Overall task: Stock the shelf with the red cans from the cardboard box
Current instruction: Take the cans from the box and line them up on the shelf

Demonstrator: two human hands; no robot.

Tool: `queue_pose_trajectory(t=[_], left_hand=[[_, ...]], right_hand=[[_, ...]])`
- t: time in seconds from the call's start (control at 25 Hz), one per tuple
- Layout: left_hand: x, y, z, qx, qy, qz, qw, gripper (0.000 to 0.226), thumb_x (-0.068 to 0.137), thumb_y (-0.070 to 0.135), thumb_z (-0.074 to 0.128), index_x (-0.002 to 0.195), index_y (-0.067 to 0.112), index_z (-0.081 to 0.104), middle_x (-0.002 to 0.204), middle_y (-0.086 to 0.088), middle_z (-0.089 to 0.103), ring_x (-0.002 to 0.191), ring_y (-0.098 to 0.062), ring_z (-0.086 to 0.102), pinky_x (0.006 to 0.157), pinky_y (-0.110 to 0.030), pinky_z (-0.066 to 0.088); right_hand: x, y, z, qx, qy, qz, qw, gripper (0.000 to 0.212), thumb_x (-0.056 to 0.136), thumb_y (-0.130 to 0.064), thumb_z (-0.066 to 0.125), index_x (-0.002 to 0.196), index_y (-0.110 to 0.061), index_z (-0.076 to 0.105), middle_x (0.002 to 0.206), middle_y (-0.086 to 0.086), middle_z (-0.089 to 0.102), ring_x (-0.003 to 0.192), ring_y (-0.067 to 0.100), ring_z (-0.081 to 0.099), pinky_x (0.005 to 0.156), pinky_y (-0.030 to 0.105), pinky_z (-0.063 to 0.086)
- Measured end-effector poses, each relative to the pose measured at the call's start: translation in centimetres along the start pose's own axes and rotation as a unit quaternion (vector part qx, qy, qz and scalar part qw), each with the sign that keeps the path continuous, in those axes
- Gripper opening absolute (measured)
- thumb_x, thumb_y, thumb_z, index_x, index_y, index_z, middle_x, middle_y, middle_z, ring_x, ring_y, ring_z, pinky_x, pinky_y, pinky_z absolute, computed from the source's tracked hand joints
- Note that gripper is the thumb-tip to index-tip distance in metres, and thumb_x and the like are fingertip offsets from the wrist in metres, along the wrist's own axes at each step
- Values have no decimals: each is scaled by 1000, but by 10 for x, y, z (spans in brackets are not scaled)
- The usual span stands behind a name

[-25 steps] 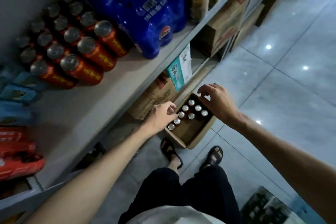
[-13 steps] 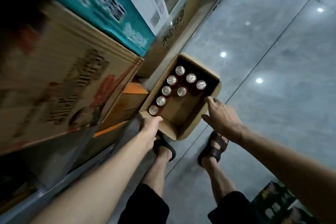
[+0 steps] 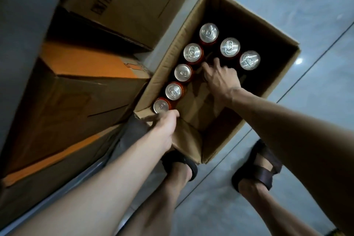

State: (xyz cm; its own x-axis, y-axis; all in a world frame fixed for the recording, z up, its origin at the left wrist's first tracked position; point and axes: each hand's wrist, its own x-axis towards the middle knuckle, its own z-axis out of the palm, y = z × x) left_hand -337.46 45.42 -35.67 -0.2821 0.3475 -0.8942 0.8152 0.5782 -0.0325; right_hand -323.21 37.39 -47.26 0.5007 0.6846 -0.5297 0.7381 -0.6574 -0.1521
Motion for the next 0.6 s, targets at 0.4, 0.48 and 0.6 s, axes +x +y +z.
queue_pose_trajectory(t=[0.4,0.48,0.6], left_hand=[[-121,-16,-26,218,30,359,907,102,75,15,77,155,16,14,158,-9,28,143,-27,32,115,-37,32],[-183,-13,-35,229,22,466,854,94,71,13,81,150,12,30,152,-8,37,138,-24,39,111,-25,32],[-285,6,-68,213,53,562,797,77,70,14,83,137,7,47,135,-9,50,122,-25,53,100,-24,41]], right_hand=[[-145,21,-154,577,-44,160,799,52,61,-48,73,110,-37,59,95,-7,69,84,12,67,69,31,56],[-185,18,-213,625,-57,167,760,44,63,-49,70,102,-31,63,87,-4,71,75,16,67,61,33,53],[-235,13,-317,651,-86,165,735,38,75,-47,65,95,-15,64,70,1,65,59,19,59,52,31,45]])
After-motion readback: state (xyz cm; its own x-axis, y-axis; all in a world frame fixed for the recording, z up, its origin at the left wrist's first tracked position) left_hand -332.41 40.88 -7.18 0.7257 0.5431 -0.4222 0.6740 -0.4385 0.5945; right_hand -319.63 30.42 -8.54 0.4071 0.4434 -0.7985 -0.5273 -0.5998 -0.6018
